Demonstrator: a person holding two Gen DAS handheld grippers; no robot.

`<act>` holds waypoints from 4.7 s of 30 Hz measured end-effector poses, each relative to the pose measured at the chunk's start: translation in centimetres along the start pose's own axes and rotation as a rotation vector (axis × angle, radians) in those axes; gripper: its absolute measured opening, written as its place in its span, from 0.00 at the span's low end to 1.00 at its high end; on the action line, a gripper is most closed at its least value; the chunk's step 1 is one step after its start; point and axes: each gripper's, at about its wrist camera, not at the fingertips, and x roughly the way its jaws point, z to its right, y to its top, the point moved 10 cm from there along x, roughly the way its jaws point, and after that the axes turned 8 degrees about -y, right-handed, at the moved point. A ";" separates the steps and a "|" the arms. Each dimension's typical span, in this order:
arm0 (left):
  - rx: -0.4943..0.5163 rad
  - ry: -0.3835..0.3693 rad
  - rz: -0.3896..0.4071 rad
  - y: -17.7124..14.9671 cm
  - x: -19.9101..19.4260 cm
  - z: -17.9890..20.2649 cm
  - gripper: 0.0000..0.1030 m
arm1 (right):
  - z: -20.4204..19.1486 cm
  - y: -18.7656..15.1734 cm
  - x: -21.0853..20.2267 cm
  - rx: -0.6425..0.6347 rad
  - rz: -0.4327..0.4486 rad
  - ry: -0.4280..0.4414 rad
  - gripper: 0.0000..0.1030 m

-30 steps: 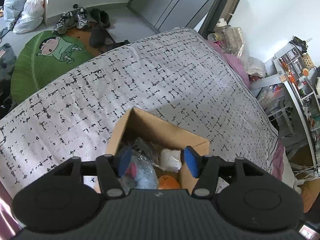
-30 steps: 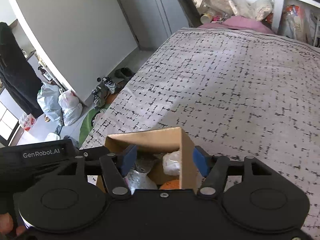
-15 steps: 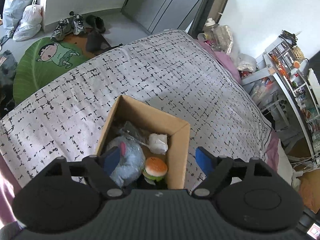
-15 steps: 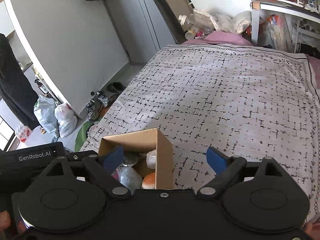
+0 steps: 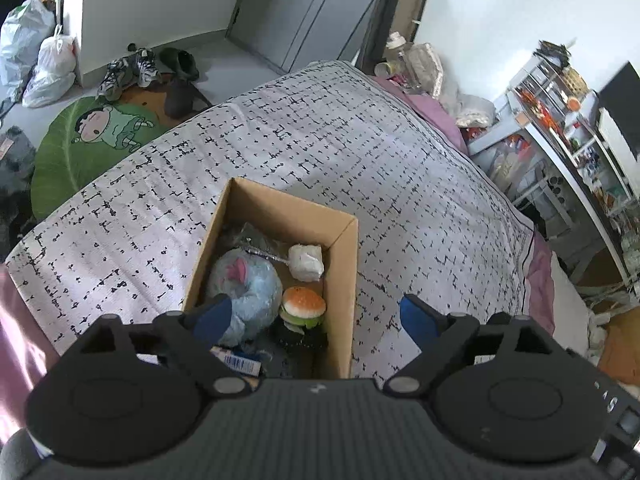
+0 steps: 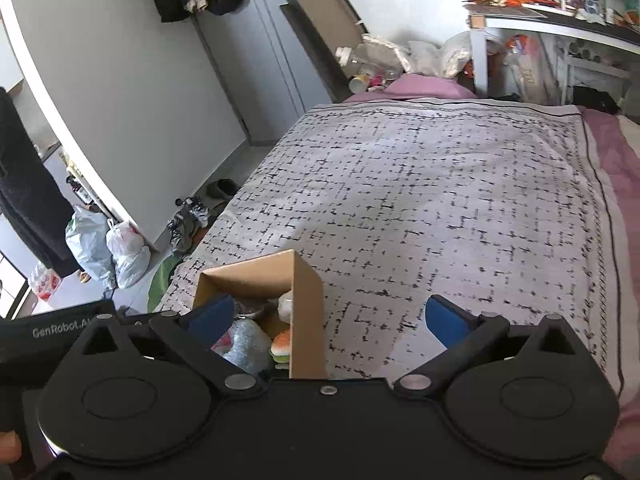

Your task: Organize soft objects

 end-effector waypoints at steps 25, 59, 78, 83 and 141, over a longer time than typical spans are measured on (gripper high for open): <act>0.169 0.004 0.016 -4.4 -4.4 1.5 0.99 | 3.2 -2.9 -6.9 0.023 0.082 -0.059 1.00; 0.319 0.072 0.045 -9.2 -8.3 2.3 0.99 | 4.8 -6.6 -11.1 -0.019 0.111 -0.047 1.00; 0.344 0.089 0.071 -9.7 -9.7 2.8 0.99 | 4.5 -7.2 -11.8 -0.046 0.127 -0.050 1.00; 0.347 0.087 0.074 -9.6 -9.8 2.9 0.99 | 4.5 -7.1 -11.9 -0.053 0.131 -0.062 1.00; 0.380 0.089 0.092 -9.4 -10.4 3.7 0.99 | 4.7 -7.4 -12.3 -0.149 0.129 -0.133 1.00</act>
